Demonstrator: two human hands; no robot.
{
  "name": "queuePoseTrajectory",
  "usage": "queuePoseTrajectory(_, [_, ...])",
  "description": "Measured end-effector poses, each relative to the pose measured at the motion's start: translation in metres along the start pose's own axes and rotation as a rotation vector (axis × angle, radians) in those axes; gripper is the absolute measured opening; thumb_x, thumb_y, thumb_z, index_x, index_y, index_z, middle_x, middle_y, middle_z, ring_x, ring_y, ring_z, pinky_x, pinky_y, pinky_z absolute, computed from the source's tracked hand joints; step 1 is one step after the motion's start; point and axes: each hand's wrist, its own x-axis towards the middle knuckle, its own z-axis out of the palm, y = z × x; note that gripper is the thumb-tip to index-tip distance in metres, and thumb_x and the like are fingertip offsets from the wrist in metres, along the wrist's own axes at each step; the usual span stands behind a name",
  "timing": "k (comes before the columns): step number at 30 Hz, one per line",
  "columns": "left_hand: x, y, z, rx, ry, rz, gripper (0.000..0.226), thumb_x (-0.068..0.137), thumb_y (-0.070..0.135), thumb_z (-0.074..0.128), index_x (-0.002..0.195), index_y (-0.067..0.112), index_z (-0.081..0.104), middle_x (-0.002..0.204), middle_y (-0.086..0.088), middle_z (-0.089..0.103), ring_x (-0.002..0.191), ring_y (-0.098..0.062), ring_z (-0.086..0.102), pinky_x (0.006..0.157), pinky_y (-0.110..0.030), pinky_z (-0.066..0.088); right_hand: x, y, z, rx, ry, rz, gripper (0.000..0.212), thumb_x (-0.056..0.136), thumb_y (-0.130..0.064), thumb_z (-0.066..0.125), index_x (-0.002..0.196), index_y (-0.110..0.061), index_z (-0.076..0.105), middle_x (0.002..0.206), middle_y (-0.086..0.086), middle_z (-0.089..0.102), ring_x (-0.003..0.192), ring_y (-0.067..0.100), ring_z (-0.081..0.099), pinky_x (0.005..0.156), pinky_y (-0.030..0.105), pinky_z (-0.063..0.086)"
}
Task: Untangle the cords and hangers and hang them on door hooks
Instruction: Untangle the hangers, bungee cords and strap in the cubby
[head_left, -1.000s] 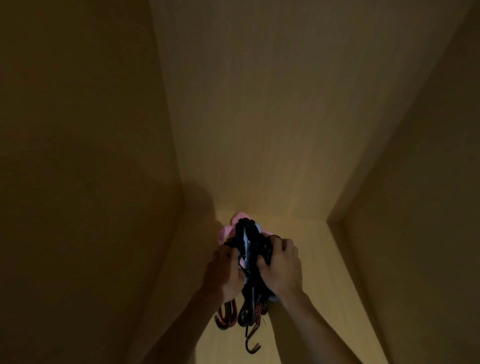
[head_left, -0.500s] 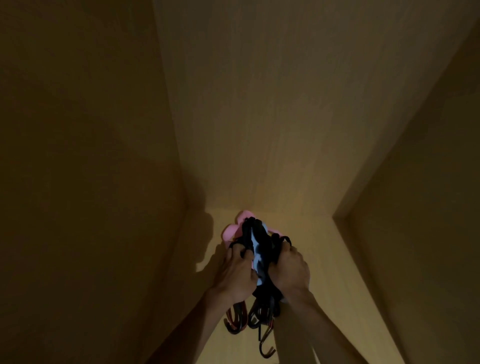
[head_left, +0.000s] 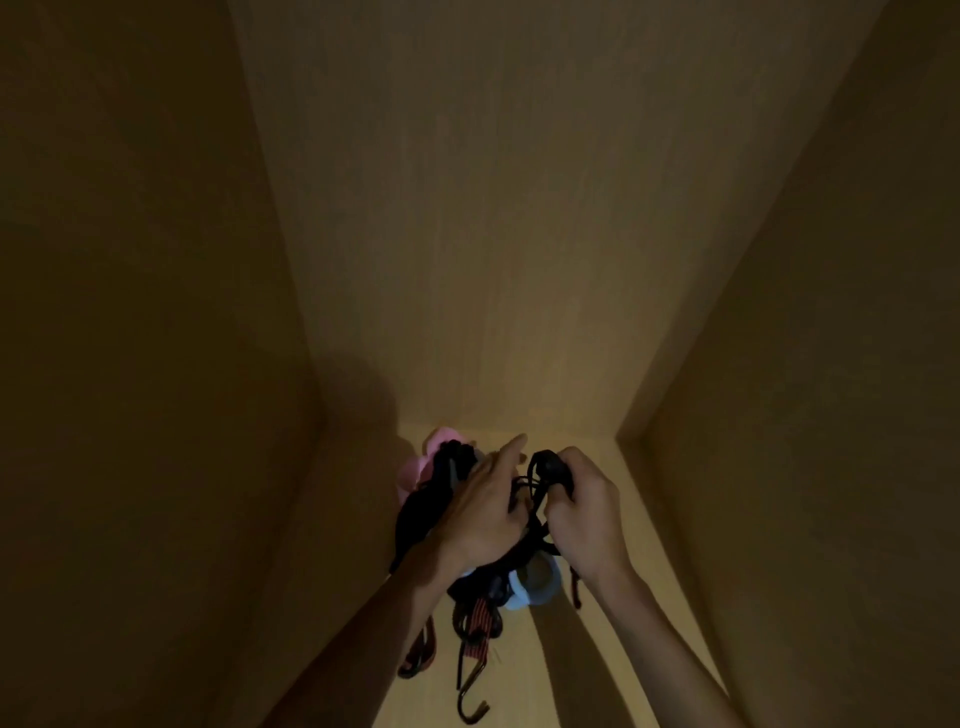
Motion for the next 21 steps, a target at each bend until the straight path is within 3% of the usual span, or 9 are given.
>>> queuePoseTrajectory(2, [0.006, 0.006, 0.002, -0.094, -0.031, 0.011, 0.049, 0.096, 0.018, 0.044, 0.142, 0.023, 0.03, 0.116, -0.002, 0.059, 0.102, -0.014, 0.058, 0.084, -0.023, 0.047, 0.003, 0.0, -0.01, 0.05, 0.014, -0.009, 0.019, 0.083, 0.01, 0.044, 0.078, -0.008, 0.049, 0.071, 0.002, 0.051, 0.062, 0.009, 0.045, 0.051, 0.015, 0.032])
queuePoseTrajectory(4, [0.009, 0.016, 0.003, -0.155, -0.009, -0.001, 0.028, 0.098, 0.015, 0.041, 0.126, 0.015, 0.048, 0.085, 0.001, 0.058, 0.066, -0.008, 0.053, 0.057, -0.016, 0.041, 0.007, 0.003, -0.02, 0.073, 0.015, -0.015, 0.018, 0.084, 0.008, 0.044, 0.078, -0.007, 0.049, 0.072, 0.002, 0.051, 0.064, 0.009, 0.045, 0.052, 0.015, 0.032])
queuePoseTrajectory(7, [0.014, 0.028, 0.005, -0.203, 0.046, -0.026, 0.019, 0.099, 0.016, 0.043, 0.102, 0.007, 0.059, 0.09, -0.011, 0.057, 0.074, -0.021, 0.054, 0.065, -0.028, 0.042, 0.009, 0.012, -0.028, 0.058, -0.061, 0.029, 0.012, 0.088, 0.0, 0.045, 0.08, -0.009, 0.049, 0.072, 0.002, 0.049, 0.063, 0.013, 0.044, 0.05, 0.018, 0.03])
queuePoseTrajectory(10, [0.013, 0.028, 0.007, -0.285, 0.016, -0.109, 0.003, 0.091, 0.013, 0.054, 0.092, 0.012, 0.057, 0.1, -0.014, 0.05, 0.089, -0.03, 0.056, 0.08, -0.033, 0.046, 0.009, 0.018, -0.03, 0.074, -0.141, 0.076, 0.012, 0.092, -0.006, 0.046, 0.082, -0.009, 0.052, 0.067, 0.001, 0.05, 0.058, 0.015, 0.043, 0.046, 0.019, 0.029])
queuePoseTrajectory(13, [0.009, 0.02, 0.006, -0.466, -0.143, -0.191, 0.038, 0.07, 0.015, 0.059, 0.107, 0.017, 0.049, 0.107, -0.008, 0.053, 0.098, -0.032, 0.057, 0.078, -0.039, 0.042, 0.012, 0.016, -0.035, 0.118, -0.147, 0.056, 0.015, 0.092, -0.005, 0.047, 0.079, -0.011, 0.054, 0.065, -0.003, 0.051, 0.057, 0.009, 0.043, 0.048, 0.018, 0.03])
queuePoseTrajectory(16, [0.009, 0.014, 0.007, -0.434, -0.255, -0.17, 0.074, 0.071, 0.012, 0.063, 0.133, 0.036, 0.031, 0.119, 0.002, 0.051, 0.103, -0.026, 0.057, 0.078, -0.043, 0.049, 0.016, 0.008, -0.042, 0.201, -0.146, 0.031, 0.019, 0.091, -0.003, 0.047, 0.078, -0.013, 0.056, 0.059, -0.011, 0.051, 0.053, 0.004, 0.042, 0.05, 0.015, 0.031])
queuePoseTrajectory(18, [0.01, 0.013, 0.007, -0.402, -0.259, -0.135, 0.076, 0.076, 0.01, 0.066, 0.134, 0.04, 0.028, 0.107, -0.002, 0.056, 0.091, -0.029, 0.061, 0.068, -0.039, 0.047, 0.018, 0.002, -0.045, 0.235, -0.148, 0.019, 0.022, 0.091, -0.002, 0.046, 0.076, -0.015, 0.056, 0.055, -0.013, 0.05, 0.049, 0.004, 0.04, 0.048, 0.014, 0.031])
queuePoseTrajectory(21, [0.015, 0.016, 0.005, -0.256, -0.191, -0.085, 0.046, 0.084, 0.016, 0.064, 0.125, 0.021, 0.044, 0.088, 0.0, 0.058, 0.079, -0.021, 0.059, 0.071, -0.039, 0.049, 0.019, -0.003, -0.047, 0.2, -0.142, 0.023, 0.02, 0.092, -0.005, 0.045, 0.079, -0.017, 0.055, 0.055, -0.013, 0.05, 0.047, 0.005, 0.039, 0.046, 0.016, 0.03])
